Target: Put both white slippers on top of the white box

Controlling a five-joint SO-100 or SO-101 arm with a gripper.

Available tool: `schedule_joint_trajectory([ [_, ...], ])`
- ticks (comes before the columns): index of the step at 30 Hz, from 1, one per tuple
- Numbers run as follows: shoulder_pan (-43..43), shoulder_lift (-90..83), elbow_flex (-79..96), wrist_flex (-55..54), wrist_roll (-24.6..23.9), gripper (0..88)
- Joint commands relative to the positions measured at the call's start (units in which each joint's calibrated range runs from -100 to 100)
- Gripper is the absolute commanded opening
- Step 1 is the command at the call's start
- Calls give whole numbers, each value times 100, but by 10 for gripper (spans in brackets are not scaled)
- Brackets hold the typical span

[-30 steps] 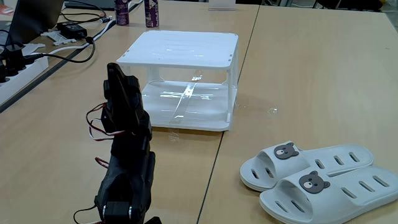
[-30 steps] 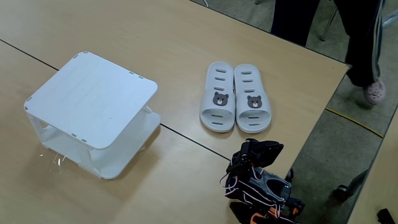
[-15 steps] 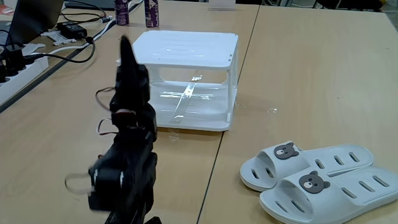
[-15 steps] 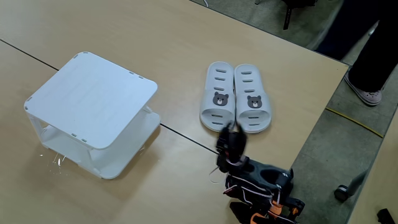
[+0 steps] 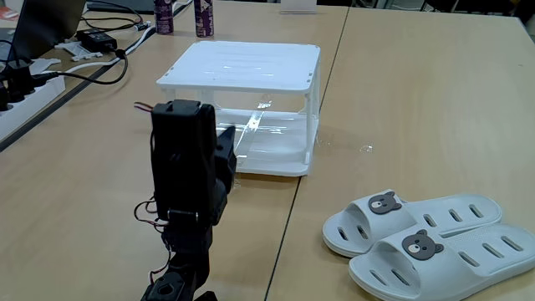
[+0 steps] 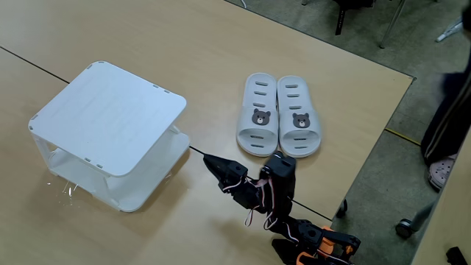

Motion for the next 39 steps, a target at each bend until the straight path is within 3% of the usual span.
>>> schedule_joint_trajectory([
  [1,195,1110,-217,-60,42,7],
  [9,1125,1977,-407,-60,42,7],
  [20,3452,2322,-569,-51,42,7],
  [27,3649,2322,-578,-51,42,8],
  [32,3633,2330,-587,-51,42,164],
  [39,3649,2322,-1282,-51,42,181],
])
